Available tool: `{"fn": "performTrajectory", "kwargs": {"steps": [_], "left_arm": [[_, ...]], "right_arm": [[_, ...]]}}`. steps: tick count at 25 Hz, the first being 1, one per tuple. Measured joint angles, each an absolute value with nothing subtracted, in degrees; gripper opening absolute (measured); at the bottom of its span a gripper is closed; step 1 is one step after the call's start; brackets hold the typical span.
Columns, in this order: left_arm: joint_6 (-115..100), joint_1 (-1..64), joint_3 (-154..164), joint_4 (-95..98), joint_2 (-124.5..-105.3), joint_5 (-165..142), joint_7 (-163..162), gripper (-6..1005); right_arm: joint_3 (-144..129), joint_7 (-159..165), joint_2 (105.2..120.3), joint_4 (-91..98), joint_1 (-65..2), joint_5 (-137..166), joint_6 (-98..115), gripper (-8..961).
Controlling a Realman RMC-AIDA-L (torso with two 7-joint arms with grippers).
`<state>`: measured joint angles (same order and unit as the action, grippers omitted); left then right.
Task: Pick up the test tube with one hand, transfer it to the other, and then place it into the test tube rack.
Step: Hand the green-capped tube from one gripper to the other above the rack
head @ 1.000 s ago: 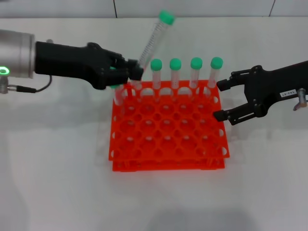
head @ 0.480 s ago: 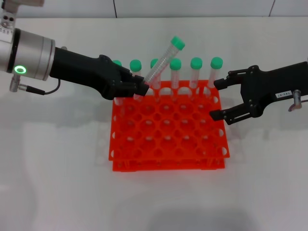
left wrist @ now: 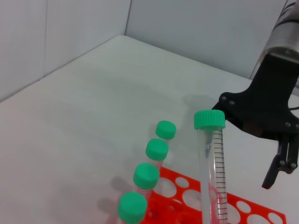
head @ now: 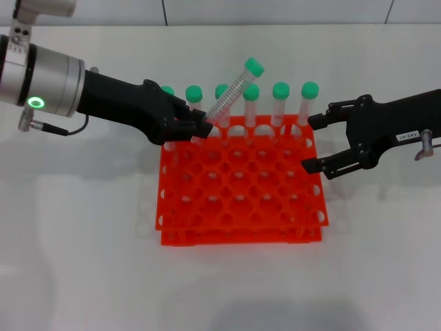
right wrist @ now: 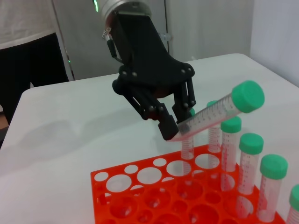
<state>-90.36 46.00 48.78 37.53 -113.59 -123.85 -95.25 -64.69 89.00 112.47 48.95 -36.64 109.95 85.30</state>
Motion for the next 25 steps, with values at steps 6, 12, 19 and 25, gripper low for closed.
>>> {"fn": "performTrajectory", "kwargs": {"steps": [6,12,19,25], "left_arm": [[-89.9,45.6,48.9,37.5,-114.6,-123.9,-91.6,191],[-88.6,44.1,48.4,37.6,-115.63,-123.2,-87.2,191],[-88.0,43.0,48.3,37.5,-115.92,-121.1,-83.3,191],[-88.2,43.1,48.7,37.5,-115.93,-121.4,-82.9,191]], "right_arm": [[-64.7,88.8,112.44,48.9,-36.6,110.0,85.3,855],[-64.7,88.8,112.6,48.9,-36.6,110.0,84.4,855],[-64.7,88.8,112.71,48.9,-36.1,109.7,83.5,854],[-61.9,90.2,112.91,47.9,-36.3,109.4,83.1,854]]}}
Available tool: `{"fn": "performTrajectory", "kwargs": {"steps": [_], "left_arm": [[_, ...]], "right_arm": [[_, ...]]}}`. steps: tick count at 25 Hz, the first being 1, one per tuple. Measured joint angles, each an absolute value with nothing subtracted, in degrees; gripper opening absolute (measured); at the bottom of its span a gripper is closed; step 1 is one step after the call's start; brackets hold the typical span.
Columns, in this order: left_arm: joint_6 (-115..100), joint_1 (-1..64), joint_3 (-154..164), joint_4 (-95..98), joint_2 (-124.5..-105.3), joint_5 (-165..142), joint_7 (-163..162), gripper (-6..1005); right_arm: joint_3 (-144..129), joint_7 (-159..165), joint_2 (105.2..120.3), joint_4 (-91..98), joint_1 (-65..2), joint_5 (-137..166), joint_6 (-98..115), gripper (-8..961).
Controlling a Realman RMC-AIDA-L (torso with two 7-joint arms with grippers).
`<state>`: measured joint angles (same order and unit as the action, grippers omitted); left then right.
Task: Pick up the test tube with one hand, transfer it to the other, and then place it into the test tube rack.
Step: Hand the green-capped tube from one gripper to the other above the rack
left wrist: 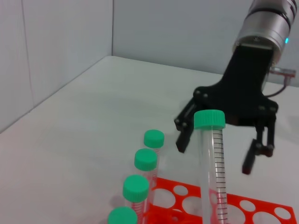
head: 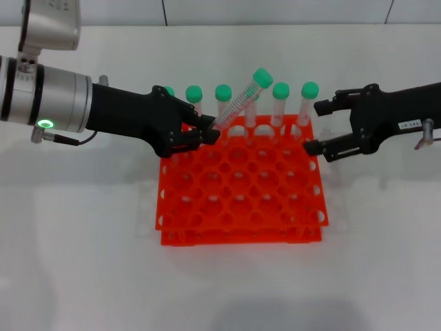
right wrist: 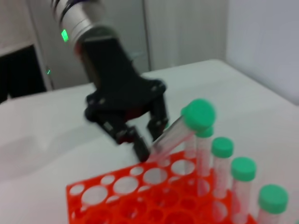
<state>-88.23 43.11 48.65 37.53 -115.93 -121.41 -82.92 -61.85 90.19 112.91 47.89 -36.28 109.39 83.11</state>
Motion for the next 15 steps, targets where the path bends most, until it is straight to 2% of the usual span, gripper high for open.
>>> {"fn": "performTrajectory", "kwargs": {"steps": [3,9,15], "left_arm": [[-88.4,43.2,48.7,37.5,-115.93,-121.4,-82.9,191],[-88.5,43.5,48.8,37.5,-115.93,-121.9,-83.0,190],[-88.5,43.5,48.8,37.5,-115.92,-122.0,-83.0,190]], "right_arm": [[-59.9,91.7,113.28,47.4,-36.5,109.1,83.5,854],[-59.4,93.6,114.97,47.5,-36.7,107.4,82.6,854],[-58.5,96.9,115.06,46.9,-36.6,100.3,82.1,854]]}}
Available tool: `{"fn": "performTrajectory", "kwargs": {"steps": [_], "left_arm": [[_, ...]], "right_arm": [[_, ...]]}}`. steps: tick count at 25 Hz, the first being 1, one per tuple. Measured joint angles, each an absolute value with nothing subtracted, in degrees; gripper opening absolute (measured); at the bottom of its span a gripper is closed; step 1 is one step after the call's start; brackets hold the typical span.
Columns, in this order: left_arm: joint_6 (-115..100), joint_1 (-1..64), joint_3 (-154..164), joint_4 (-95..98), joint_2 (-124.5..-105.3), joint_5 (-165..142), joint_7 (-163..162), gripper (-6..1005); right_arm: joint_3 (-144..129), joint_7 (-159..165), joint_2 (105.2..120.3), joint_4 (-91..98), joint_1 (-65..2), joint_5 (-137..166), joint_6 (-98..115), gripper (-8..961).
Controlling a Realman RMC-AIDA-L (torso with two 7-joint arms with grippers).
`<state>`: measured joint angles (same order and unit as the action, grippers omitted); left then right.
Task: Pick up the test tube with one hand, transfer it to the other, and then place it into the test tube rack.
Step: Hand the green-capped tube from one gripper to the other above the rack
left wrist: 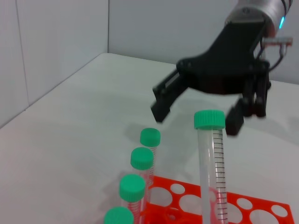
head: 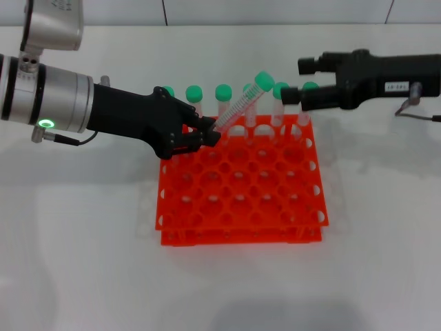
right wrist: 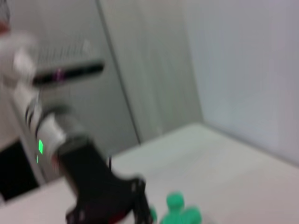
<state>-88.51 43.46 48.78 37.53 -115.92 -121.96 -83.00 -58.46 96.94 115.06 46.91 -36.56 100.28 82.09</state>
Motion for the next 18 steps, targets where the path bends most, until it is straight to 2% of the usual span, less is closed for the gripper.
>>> {"fn": "performTrajectory", "kwargs": {"steps": [10,18], "left_arm": [[-88.2,43.5,48.8,37.6,-115.92,-121.5,-82.9,190],[-88.1,43.6,48.8,37.9,-116.09,-120.9,-82.8,190]], "right_arm": [[-58.2,98.8,115.12,43.0,-36.6,93.8,83.9,854],[-59.5,95.8,115.72,37.3,-37.2,87.4,83.8,854]]}}
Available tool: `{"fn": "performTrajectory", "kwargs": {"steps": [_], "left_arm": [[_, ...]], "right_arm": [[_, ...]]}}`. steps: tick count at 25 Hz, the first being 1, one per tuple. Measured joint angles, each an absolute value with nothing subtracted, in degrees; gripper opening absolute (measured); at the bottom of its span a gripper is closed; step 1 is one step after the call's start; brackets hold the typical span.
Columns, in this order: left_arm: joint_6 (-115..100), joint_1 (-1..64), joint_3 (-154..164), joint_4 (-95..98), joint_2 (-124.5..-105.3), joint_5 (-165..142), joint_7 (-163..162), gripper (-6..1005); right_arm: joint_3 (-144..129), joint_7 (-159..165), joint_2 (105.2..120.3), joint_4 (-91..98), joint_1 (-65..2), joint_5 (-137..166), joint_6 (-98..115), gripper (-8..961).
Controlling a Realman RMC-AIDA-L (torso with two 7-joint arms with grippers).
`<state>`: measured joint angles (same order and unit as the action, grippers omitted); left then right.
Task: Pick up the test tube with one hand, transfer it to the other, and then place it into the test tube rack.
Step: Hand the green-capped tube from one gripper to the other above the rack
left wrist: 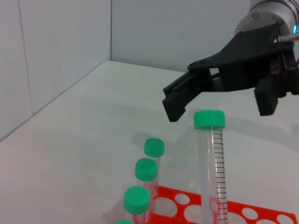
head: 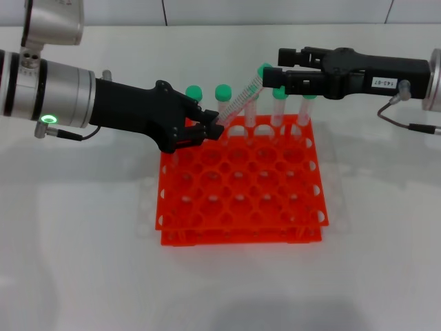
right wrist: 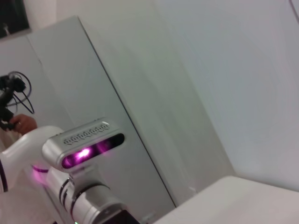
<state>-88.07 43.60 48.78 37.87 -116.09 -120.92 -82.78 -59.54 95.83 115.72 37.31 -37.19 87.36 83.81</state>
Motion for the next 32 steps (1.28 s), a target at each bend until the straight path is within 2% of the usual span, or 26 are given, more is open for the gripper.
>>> {"fn": "performTrajectory", "kwargs": {"steps": [11,32], "left_arm": [[-88.0,43.7,48.7,37.8,-116.13,-120.8,-82.9,190],[-87.2,44.4,48.8,37.5,-116.65,-121.0,-82.9,190]], "right_arm": [[-66.0,84.8,116.01,30.8,-36.2,75.5,83.0,854],[-68.3,78.0,116.19,26.0,-35.3,69.4,81.1,665]]}}
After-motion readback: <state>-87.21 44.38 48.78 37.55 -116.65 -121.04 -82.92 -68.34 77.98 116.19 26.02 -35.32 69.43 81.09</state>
